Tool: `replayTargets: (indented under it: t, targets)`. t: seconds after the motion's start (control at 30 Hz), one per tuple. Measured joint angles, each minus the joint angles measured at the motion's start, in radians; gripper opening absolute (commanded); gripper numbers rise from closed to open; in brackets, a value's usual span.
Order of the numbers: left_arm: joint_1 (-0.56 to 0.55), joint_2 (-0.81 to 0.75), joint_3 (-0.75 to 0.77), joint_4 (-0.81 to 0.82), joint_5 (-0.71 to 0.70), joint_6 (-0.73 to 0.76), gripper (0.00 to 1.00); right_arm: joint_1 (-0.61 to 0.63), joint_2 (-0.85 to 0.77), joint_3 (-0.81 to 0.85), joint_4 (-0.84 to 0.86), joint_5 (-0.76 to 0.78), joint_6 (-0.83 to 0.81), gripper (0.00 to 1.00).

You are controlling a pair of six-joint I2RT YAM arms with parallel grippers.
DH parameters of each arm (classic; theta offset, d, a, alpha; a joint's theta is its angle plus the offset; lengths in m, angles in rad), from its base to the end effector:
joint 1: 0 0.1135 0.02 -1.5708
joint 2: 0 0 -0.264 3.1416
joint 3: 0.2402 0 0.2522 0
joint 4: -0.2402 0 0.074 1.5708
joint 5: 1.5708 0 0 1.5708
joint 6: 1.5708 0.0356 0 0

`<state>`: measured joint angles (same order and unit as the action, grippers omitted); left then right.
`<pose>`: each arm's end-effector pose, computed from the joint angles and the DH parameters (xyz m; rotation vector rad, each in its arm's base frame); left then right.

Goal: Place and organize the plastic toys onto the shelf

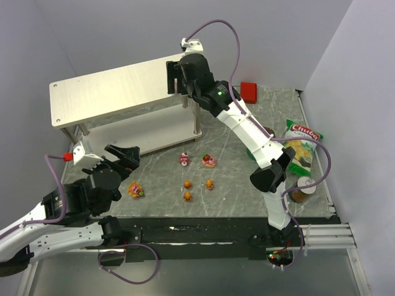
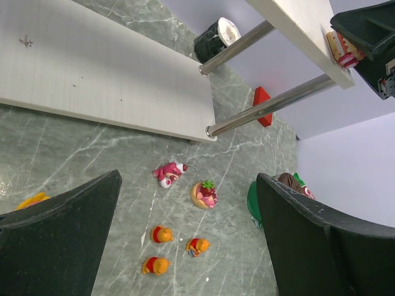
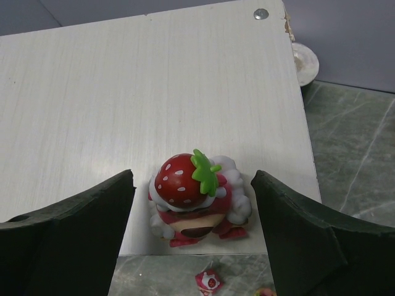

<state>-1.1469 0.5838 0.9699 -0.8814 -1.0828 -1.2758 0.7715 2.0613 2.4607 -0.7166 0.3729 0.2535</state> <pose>0.0631 -0.0635 0.3637 -0.7299 1.6850 -0.5994 0.3306 0.3034 0.4635 -0.2312 1.8665 0.3554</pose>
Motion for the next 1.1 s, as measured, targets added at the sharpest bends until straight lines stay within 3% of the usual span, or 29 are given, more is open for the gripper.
replayTargets:
  t: [0.43, 0.7, 1.1]
  targets:
    - [0.000, 0.000, -0.002, -0.002, -0.004, -0.004, 0.96, 0.005, -0.011, -0.012, -0.007, 0.019, 0.069, 0.75]
    - [0.000, -0.006, -0.008, -0.010, -0.004, -0.019, 0.96, 0.020, -0.006, -0.012, -0.009, 0.079, 0.063, 0.58]
    - [0.000, -0.006, -0.012, -0.026, -0.004, -0.027, 0.96, 0.049, 0.031, -0.004, 0.053, 0.207, 0.039, 0.57]
